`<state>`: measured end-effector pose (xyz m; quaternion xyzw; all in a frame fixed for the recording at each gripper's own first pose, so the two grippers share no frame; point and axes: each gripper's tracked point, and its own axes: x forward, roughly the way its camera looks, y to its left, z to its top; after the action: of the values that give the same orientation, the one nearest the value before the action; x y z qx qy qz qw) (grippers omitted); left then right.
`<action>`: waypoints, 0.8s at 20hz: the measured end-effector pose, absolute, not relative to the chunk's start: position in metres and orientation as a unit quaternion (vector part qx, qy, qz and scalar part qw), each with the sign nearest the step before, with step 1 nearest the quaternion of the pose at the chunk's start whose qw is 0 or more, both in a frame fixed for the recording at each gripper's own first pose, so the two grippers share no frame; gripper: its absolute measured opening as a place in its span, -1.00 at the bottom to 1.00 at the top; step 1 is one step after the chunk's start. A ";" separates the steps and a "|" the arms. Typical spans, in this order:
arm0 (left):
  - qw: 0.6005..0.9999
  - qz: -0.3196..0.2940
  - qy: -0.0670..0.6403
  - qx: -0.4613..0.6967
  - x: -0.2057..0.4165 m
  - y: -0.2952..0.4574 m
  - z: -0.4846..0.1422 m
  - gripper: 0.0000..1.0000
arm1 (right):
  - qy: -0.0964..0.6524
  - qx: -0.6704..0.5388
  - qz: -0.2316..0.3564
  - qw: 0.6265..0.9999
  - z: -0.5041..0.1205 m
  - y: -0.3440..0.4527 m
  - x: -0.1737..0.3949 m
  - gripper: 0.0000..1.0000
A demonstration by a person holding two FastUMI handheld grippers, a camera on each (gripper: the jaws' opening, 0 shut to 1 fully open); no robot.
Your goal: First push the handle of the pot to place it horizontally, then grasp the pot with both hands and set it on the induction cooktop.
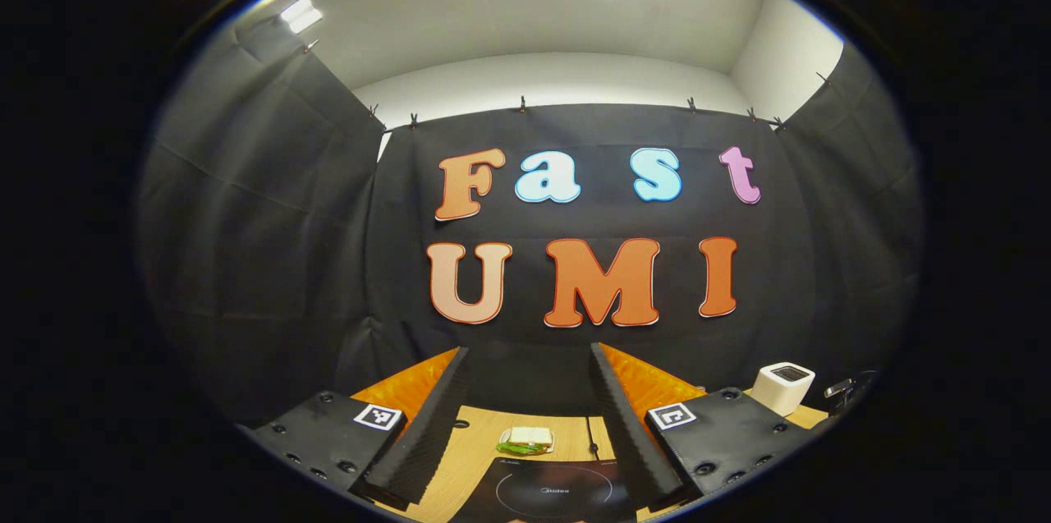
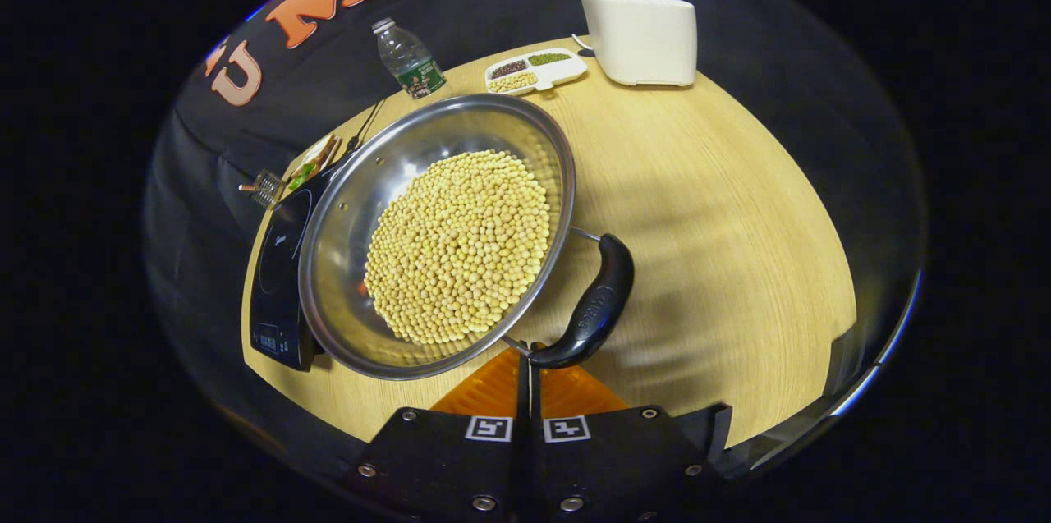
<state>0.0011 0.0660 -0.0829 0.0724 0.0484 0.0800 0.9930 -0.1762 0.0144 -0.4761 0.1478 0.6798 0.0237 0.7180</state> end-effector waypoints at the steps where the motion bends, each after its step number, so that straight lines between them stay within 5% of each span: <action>1: 0.993 0.082 0.048 0.074 0.000 0.068 -0.084 0.87 | 0.678 0.151 0.016 0.720 -0.478 0.009 -0.172 -1.00; 16: 0.990 0.090 0.059 0.092 0.006 0.081 -0.091 0.86 | 0.672 0.146 -0.036 0.725 -0.500 -0.016 -0.125 -0.99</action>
<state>0.0056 0.0810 -0.0914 0.0920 0.0593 0.0898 0.9899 -0.1246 -0.0165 -0.5003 0.1459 0.6717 -0.0358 0.7254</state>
